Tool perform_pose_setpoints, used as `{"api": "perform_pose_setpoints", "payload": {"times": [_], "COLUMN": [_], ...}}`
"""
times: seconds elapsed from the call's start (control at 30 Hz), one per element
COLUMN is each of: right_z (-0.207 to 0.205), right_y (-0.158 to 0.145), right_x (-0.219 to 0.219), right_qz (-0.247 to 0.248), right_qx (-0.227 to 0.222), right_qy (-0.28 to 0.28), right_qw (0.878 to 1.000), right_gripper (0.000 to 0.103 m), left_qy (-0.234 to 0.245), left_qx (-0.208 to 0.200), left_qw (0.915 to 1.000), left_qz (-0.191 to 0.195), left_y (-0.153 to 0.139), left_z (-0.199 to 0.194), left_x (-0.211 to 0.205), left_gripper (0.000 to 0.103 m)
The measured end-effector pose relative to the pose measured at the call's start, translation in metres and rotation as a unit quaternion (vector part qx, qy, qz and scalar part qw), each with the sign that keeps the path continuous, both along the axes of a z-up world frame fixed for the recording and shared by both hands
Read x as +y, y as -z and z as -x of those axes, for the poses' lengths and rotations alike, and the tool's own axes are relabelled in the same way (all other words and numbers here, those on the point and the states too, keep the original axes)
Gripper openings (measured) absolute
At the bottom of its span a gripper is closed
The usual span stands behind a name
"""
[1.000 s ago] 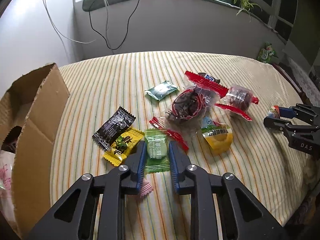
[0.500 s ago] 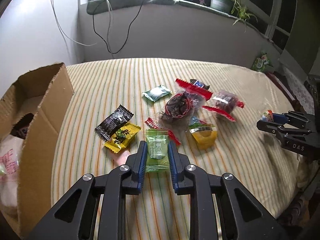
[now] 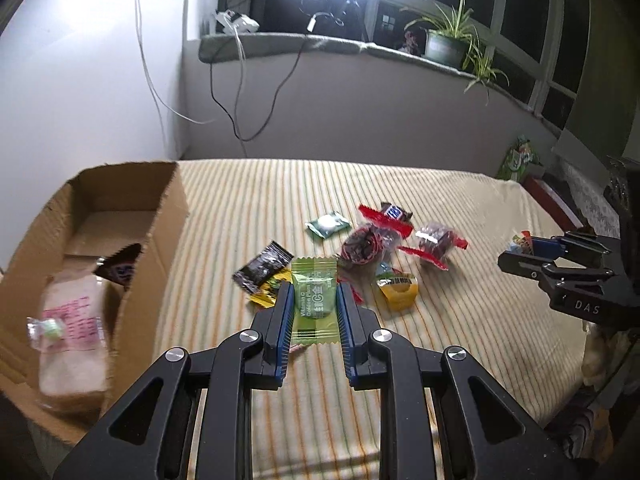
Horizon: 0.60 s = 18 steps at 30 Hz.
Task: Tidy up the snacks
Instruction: 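Carry the candy egg and green packet toward the cardboard box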
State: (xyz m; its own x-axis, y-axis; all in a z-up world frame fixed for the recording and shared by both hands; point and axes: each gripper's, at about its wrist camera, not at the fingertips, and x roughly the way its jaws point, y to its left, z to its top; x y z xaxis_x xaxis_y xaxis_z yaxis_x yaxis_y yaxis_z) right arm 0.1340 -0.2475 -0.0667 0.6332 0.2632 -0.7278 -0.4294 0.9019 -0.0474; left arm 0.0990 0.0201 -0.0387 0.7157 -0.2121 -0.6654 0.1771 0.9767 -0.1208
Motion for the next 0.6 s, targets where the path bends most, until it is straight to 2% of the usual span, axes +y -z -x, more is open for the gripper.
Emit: {"api": "perform_pose_setpoints", "payload": {"times": [0.6], "right_z": [-0.008], "right_y": [-0.027], "right_x": [0.101], "right_qz": [-0.01], "right_qx": [-0.023], "right_qy": [-0.098], "right_qw": [0.995], "right_gripper": [0.04], "left_qy": [-0.076], "left_qx": [-0.033], "left_qw": [0.9966], "left_qz": [0.004], "left_y": [-0.021], "left_z": [0.021], "left_x": [0.071], "left_gripper": [0.02]}}
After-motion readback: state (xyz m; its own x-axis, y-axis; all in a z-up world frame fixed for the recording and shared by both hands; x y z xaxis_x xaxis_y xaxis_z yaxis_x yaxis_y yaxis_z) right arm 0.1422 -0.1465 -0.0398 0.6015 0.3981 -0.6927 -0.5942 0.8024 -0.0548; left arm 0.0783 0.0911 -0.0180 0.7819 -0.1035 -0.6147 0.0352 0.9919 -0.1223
